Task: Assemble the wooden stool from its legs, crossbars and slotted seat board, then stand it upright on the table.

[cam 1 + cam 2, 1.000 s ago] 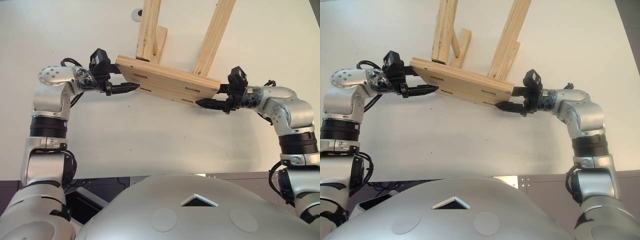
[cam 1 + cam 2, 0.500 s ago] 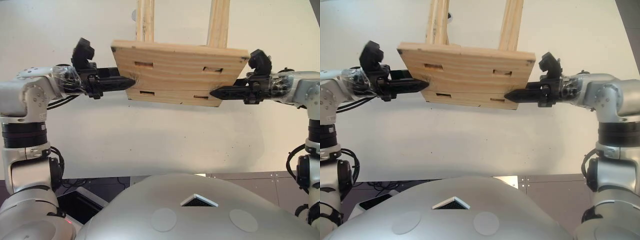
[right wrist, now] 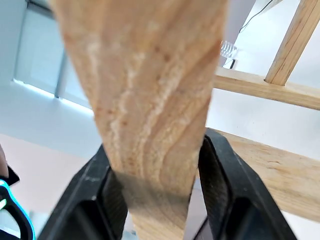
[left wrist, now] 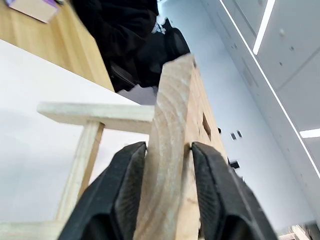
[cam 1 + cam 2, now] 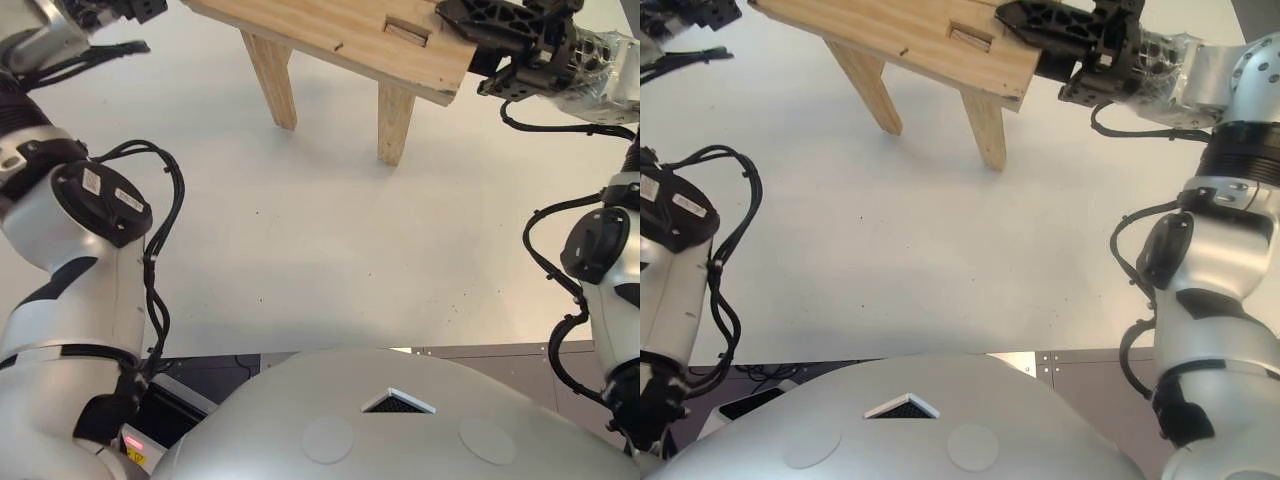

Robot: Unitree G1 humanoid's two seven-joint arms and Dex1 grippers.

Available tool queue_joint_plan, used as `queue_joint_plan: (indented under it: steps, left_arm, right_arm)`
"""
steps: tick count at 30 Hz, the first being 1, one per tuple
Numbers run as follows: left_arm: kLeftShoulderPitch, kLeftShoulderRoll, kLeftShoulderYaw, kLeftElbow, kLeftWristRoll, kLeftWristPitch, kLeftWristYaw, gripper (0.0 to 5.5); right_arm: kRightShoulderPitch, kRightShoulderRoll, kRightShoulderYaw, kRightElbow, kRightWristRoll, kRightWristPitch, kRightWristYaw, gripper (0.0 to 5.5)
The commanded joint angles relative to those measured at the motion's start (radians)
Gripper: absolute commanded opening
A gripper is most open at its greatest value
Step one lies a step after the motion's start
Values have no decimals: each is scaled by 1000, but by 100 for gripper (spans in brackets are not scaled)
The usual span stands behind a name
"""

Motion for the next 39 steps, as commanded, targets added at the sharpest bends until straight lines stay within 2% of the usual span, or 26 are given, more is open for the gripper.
queue_joint_plan:
  steps: [1,4,7,8,15,20,24,26,28,30,33,36,39]
  left_arm:
    - [-10,-24,-84,48,61,-145,4,150]
    - [14,-30,-117,82,82,-263,-11,177]
    - [17,-33,-99,122,76,-366,-3,235]
    - [14,-38,-85,131,65,-392,2,251]
    - [43,-71,-57,77,16,-487,20,363]
    - [162,-126,-31,-107,-37,-547,34,436]
    - [425,-203,-194,-451,84,-761,2,436]
    - [615,-258,-308,-615,201,-919,7,436]
    - [779,-297,-412,-687,329,-1059,35,407]
    - [893,-340,-475,-712,419,-1150,87,380]
    - [1012,-429,-550,-752,511,-1266,169,326]
    - [1058,-481,-621,-813,569,-1334,216,284]
    - [1083,-502,-653,-857,594,-1365,248,238]
  right_arm:
    - [14,62,-48,-8,-24,-57,-57,176]
    - [17,91,-92,36,-52,-104,-125,176]
    - [-1,111,-145,108,-81,-181,-202,176]
    - [-12,116,-166,148,-90,-214,-231,214]
    - [-24,126,-230,212,-77,-266,-286,343]
    - [86,151,-272,6,7,-201,-284,351]
    - [296,186,-241,-392,57,-255,-236,351]
    - [457,213,-120,-644,-87,-453,-238,351]
    - [591,246,14,-777,-287,-686,-281,334]
    - [690,287,117,-840,-440,-859,-344,314]
    - [795,347,273,-826,-750,-1169,-512,255]
    - [833,417,306,-818,-901,-1321,-667,208]
    - [830,444,338,-817,-993,-1418,-737,157]
